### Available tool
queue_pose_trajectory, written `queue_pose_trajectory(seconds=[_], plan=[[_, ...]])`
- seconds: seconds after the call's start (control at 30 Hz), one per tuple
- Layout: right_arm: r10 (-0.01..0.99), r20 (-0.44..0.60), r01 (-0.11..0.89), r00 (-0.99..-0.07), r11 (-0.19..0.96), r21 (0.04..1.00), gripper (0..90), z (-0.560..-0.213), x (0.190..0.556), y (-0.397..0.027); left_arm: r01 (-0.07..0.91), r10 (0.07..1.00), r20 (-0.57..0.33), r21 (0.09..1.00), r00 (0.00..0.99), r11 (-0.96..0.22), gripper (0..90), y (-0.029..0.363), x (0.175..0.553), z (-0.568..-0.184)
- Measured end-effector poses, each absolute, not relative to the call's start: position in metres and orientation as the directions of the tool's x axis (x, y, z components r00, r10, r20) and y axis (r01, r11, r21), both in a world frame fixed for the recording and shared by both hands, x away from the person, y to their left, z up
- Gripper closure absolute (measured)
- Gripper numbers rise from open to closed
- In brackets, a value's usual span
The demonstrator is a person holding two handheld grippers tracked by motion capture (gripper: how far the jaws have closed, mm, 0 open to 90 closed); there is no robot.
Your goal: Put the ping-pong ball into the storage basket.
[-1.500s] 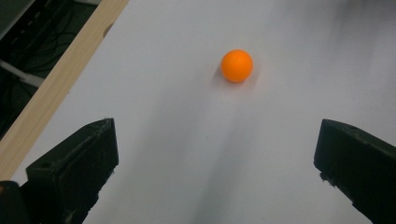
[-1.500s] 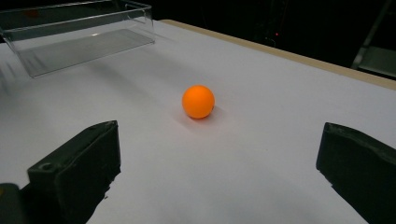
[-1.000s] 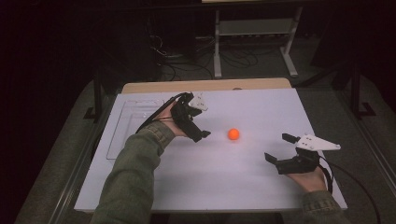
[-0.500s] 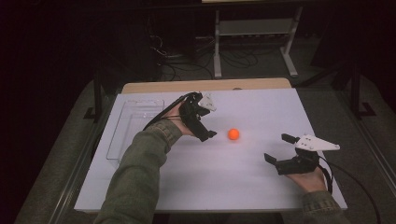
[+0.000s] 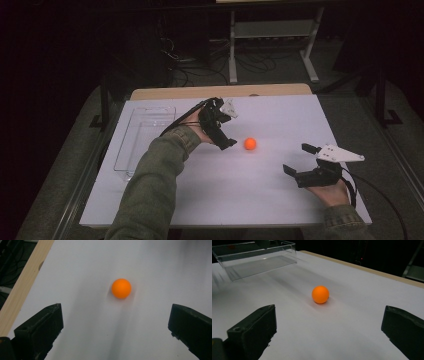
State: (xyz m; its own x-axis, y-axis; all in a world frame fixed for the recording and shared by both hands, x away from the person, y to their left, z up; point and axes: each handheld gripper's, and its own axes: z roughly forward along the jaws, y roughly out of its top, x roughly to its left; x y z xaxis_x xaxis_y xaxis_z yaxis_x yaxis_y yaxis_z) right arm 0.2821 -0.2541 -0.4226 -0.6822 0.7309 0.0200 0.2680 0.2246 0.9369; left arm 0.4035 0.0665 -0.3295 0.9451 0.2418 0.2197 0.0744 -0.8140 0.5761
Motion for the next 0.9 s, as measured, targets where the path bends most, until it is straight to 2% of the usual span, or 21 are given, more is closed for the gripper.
queue_pose_trajectory(seconds=[0.9], plan=[[0.731,0.029,0.261,-0.682,0.207,0.943,0.0,-0.421,0.280,-0.255,0.077,0.207,0.193,0.526,0.959,-0.847,0.0,0.053,0.417,-0.355]])
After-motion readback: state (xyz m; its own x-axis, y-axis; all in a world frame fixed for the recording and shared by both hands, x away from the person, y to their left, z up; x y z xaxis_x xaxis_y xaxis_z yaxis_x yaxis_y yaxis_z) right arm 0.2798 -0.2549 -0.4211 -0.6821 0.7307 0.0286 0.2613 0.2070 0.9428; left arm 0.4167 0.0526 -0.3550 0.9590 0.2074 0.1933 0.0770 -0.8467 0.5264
